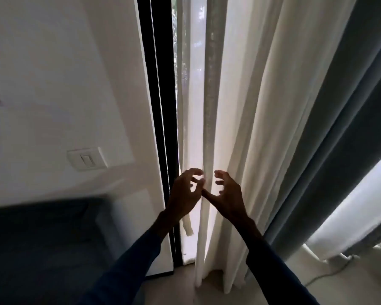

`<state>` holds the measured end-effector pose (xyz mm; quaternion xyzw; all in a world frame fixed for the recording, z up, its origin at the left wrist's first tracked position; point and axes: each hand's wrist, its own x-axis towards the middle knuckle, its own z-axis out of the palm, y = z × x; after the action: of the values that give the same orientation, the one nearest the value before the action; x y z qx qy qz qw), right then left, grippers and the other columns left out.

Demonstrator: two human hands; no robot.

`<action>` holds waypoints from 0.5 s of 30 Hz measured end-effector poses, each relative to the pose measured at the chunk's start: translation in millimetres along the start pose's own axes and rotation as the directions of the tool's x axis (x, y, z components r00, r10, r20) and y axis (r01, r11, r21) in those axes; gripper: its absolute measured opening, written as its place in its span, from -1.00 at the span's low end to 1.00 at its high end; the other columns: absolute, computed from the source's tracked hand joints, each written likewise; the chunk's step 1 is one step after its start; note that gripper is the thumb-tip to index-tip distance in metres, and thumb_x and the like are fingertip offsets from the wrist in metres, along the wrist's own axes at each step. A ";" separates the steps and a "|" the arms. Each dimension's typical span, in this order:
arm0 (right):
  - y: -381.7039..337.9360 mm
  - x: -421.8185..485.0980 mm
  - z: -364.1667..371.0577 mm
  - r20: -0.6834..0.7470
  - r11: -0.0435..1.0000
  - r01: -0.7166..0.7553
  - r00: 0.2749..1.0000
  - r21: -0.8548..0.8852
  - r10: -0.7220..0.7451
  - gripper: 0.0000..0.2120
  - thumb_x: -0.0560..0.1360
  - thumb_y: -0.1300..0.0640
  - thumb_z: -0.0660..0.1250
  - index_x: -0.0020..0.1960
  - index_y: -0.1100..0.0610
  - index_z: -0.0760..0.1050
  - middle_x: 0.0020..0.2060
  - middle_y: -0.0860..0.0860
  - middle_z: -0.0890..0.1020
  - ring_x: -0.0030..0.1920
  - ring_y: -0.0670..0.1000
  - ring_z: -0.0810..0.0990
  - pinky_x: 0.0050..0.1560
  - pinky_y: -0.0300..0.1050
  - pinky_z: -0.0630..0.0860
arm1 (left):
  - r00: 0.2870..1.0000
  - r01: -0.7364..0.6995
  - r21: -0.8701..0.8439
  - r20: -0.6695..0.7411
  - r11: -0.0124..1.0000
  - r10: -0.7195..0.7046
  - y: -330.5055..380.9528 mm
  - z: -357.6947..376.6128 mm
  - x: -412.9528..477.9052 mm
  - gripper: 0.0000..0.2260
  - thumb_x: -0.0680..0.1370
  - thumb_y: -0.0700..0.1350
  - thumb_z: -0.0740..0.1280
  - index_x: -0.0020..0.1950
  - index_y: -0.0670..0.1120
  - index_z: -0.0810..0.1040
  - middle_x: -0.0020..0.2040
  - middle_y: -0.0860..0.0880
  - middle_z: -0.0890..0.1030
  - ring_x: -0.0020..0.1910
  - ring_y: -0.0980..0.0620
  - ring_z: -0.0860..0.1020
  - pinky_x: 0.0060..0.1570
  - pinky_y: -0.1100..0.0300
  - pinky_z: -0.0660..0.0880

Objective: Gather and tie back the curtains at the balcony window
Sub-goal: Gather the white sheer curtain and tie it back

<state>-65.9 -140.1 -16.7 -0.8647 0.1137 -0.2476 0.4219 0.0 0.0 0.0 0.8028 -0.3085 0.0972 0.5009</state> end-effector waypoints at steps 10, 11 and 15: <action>39.2 5.2 -25.3 -0.327 0.970 -0.133 0.943 -0.205 0.060 -0.60 0.53 -0.02 0.47 -0.35 0.16 0.42 -0.47 -0.02 0.54 -0.43 0.02 0.55 -0.30 -0.02 0.55 | 0.937 0.237 0.059 -0.276 0.970 -0.213 -46.5 11.6 9.1 -0.40 0.42 -0.04 0.51 0.38 -0.15 0.37 0.24 -0.03 0.50 0.12 0.03 0.53 0.05 0.08 0.55; 43.4 3.5 -29.5 -0.333 0.968 -0.135 0.941 -0.212 0.058 -0.60 0.53 -0.02 0.47 -0.35 0.16 0.43 -0.47 -0.01 0.56 -0.44 0.01 0.56 -0.30 -0.02 0.56 | 0.943 0.277 0.068 -0.209 0.958 -0.258 -47.9 17.5 15.0 -0.30 0.43 0.00 0.52 0.45 -0.17 0.30 0.33 -0.08 0.48 0.20 -0.01 0.52 0.13 0.07 0.54; 56.4 -2.3 -44.7 -0.327 0.965 -0.188 0.937 -0.182 0.120 -0.69 0.52 -0.04 0.48 -0.24 0.17 0.57 -0.33 0.02 0.69 -0.38 -0.05 0.64 -0.22 -0.20 0.55 | 0.963 0.269 0.254 -0.068 0.929 -0.261 -59.4 38.1 38.6 -0.57 0.54 0.02 0.40 0.27 -0.26 0.52 0.13 -0.22 0.64 0.12 -0.17 0.62 0.09 -0.02 0.59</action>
<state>-90.5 -204.1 -38.4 -0.8425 0.2725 -0.3343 0.3227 59.9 -30.0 -44.5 0.8943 -0.1736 0.0816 0.4044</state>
